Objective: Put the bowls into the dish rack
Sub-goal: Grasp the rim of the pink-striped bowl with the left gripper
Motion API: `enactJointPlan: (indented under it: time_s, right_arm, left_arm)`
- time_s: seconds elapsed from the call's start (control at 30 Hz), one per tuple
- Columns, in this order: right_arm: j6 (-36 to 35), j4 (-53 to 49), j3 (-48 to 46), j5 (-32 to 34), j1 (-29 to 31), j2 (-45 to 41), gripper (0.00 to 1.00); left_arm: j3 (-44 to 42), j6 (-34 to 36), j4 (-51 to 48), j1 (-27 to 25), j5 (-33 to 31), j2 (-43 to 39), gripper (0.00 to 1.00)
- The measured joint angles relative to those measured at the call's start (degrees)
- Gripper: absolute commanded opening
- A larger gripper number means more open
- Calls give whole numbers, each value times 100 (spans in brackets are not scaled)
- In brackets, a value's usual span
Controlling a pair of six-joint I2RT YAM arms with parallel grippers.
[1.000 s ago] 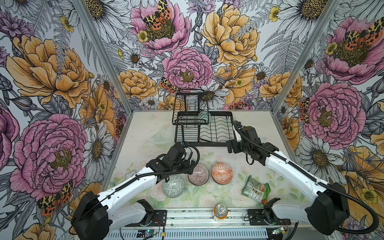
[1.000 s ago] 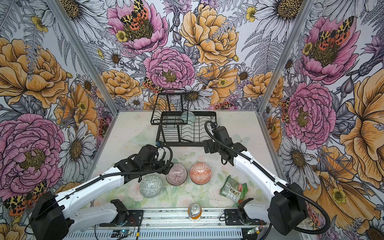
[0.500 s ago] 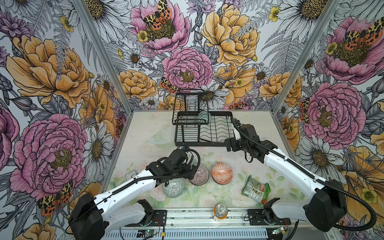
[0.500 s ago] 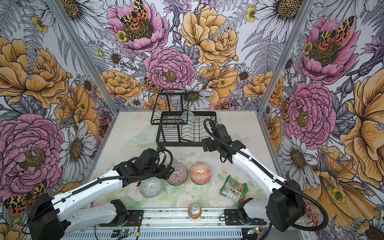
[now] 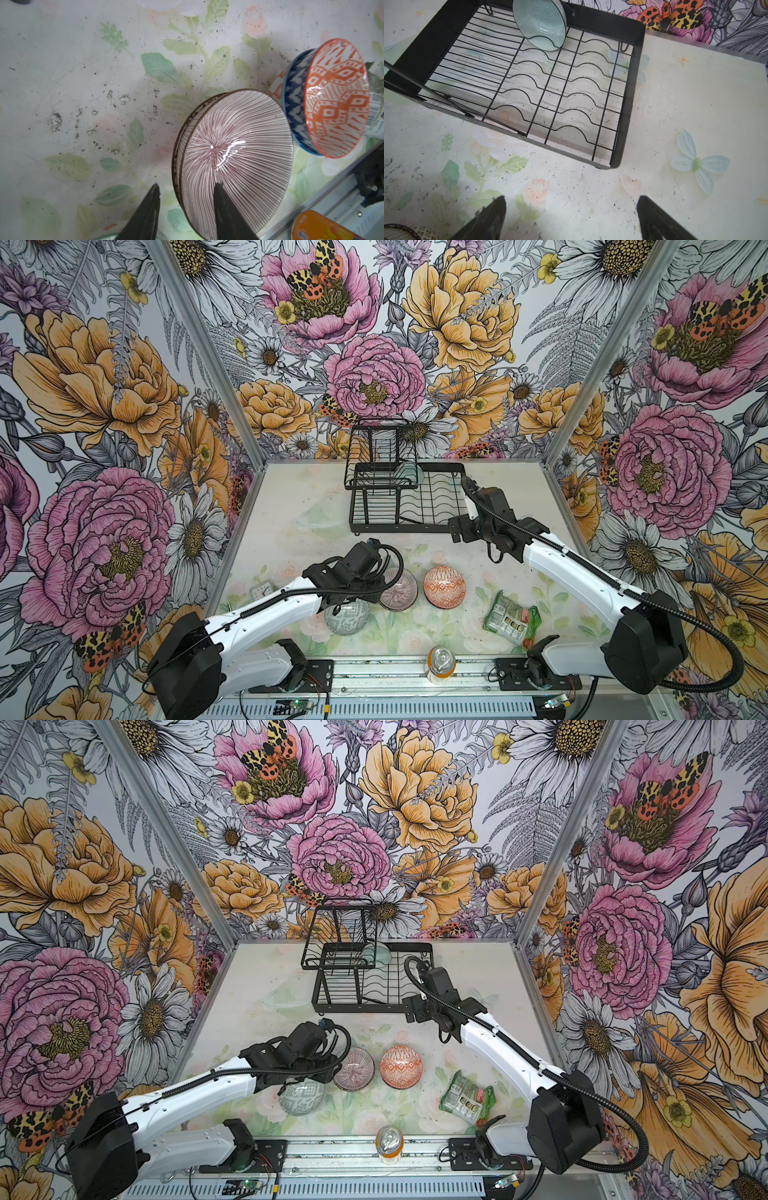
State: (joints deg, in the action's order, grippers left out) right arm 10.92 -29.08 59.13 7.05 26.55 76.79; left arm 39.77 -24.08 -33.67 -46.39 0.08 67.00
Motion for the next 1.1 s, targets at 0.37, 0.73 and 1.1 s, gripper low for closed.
enactJointPlan:
  time_s: [0.37,0.73,1.1]
  right_arm:
    - [-2,13,-2,-35,-17,17,99]
    - [-4,15,-2,-76,-63,17,100]
    - [-26,15,-2,-94,-66,17,99]
  left_arm:
    - [223,15,-63,0,-42,240,13]
    - [321,22,-109,0,-87,400,0]
    - [448,44,-262,0,-269,348,0]
